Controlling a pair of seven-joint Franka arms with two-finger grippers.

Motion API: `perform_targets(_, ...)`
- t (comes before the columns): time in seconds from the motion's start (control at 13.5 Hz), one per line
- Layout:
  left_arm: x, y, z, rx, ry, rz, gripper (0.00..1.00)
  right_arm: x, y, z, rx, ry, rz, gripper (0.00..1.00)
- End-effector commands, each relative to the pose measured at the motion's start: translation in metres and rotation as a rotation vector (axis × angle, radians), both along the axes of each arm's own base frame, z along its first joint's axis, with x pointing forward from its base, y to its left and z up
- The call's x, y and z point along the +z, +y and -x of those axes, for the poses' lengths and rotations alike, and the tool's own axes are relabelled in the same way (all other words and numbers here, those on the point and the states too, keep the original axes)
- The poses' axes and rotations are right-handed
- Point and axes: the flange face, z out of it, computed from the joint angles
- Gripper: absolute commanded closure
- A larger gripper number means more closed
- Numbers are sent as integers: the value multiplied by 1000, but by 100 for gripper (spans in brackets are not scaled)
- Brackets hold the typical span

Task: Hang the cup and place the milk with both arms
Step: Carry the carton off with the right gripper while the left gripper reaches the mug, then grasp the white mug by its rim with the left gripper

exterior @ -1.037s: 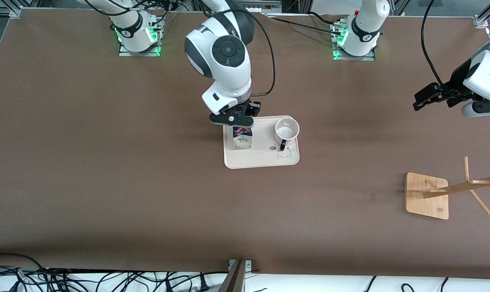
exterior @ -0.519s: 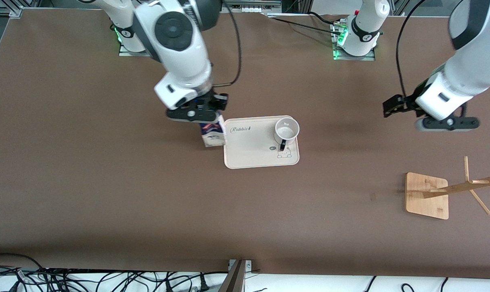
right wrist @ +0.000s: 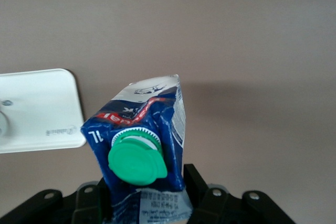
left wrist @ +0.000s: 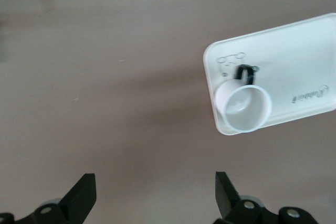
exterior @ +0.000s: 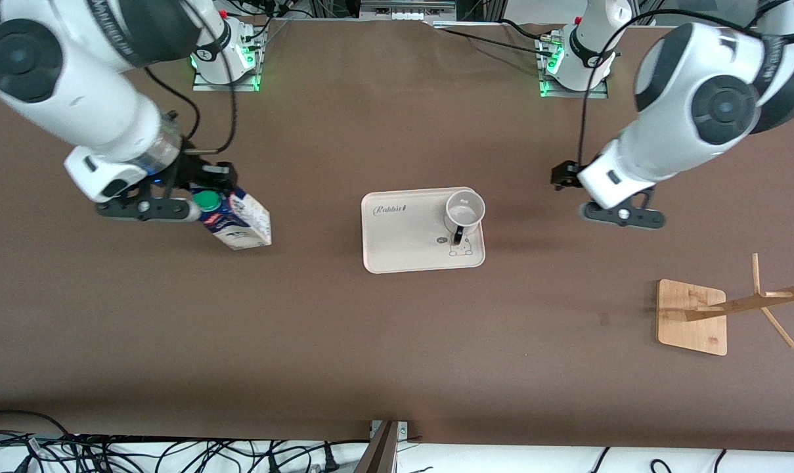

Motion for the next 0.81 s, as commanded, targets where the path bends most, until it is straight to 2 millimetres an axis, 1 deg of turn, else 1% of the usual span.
perform_targets(0.0,-36,-37,2,-27,7,60,0,-16,-49,3,58,49,-6,46)
perform_targets(0.07,-53,-53,5,-43,23,74,0,-23,-67,1,67,62,-8,46)
perform_targets(0.22,-82,-91,14,-93,32,88,0,-33,-95,1,82,80,-14,46)
perform_targets(0.37,-109,-128,25,-130,32,96,0,-41,-114,6,126,93,22,46)
perform_targets(0.52,-139,-158,35,-145,32,93,0,-49,-127,10,142,99,23,46)
perform_targets(0.59,-153,-169,39,-149,31,92,0,-53,-135,11,154,101,31,46)
perform_targets(0.67,-168,-175,43,-143,36,90,0,-58,-141,12,165,100,36,46)
perform_targets(0.74,-179,-180,47,-128,26,92,0,-63,-149,15,164,97,35,46)
